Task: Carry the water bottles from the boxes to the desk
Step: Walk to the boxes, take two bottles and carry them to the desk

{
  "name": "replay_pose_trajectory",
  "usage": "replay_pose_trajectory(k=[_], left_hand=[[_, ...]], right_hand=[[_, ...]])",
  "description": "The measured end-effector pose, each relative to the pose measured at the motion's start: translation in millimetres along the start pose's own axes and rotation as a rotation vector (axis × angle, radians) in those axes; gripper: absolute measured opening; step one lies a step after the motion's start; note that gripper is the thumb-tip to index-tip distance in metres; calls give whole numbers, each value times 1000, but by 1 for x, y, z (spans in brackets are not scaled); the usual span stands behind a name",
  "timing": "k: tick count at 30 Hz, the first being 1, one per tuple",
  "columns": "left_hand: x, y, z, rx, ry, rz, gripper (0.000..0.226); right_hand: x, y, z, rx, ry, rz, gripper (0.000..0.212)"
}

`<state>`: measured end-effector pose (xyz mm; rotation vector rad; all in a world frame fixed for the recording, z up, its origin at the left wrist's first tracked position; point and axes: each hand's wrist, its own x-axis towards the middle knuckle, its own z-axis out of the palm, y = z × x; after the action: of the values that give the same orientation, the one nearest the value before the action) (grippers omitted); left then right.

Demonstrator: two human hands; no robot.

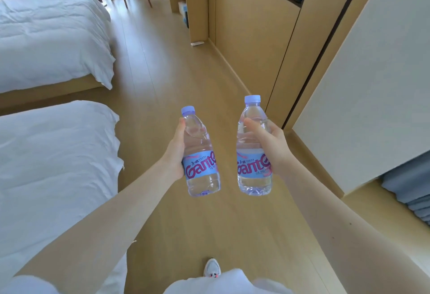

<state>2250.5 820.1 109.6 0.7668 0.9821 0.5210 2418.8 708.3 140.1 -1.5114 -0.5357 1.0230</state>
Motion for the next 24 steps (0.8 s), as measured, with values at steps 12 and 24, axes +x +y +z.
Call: replay_pose_trajectory(k=[12,24], left_hand=[[100,64,-47,-43,11,27,47],[248,179,-10,110,199,87,41]], right_hand=[[131,-25,69,-17,-127,11,26],[344,-79,102,3,-264,-33,42]])
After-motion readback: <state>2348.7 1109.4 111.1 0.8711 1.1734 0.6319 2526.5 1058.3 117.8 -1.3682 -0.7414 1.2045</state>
